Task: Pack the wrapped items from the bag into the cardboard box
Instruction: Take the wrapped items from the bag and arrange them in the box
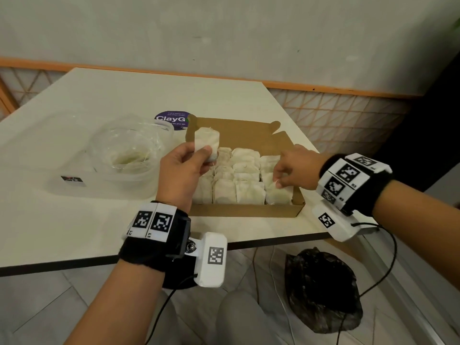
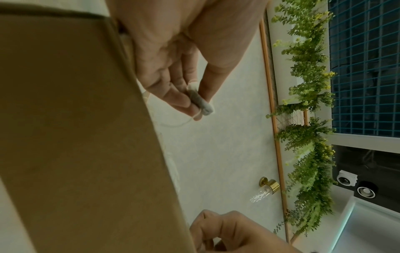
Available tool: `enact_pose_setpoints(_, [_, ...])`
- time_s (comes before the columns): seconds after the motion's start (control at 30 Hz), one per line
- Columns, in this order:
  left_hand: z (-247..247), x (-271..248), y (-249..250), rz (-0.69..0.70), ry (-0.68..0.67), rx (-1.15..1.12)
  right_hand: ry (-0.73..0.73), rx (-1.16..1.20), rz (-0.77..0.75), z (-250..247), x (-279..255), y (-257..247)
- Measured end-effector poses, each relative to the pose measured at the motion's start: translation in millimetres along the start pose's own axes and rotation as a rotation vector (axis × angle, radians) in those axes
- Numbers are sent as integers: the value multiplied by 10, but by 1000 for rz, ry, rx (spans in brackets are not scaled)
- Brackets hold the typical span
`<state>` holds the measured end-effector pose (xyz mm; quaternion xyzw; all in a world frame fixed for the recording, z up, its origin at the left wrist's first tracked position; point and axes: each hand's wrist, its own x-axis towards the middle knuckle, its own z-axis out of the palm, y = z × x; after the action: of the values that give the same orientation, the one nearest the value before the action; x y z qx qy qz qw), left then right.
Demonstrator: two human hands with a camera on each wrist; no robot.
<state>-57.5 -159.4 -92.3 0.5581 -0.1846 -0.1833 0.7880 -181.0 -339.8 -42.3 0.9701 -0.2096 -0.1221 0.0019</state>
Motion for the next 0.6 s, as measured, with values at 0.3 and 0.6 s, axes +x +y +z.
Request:
enact_pose_setpoints(0.3, [-15,5,-2,-2,-7,-3,250,77,-64,-59,-254,41])
enact_pose_setpoints(0.6, [5,-6,9,-12,-3,24,138,30,-121,215,-382,24])
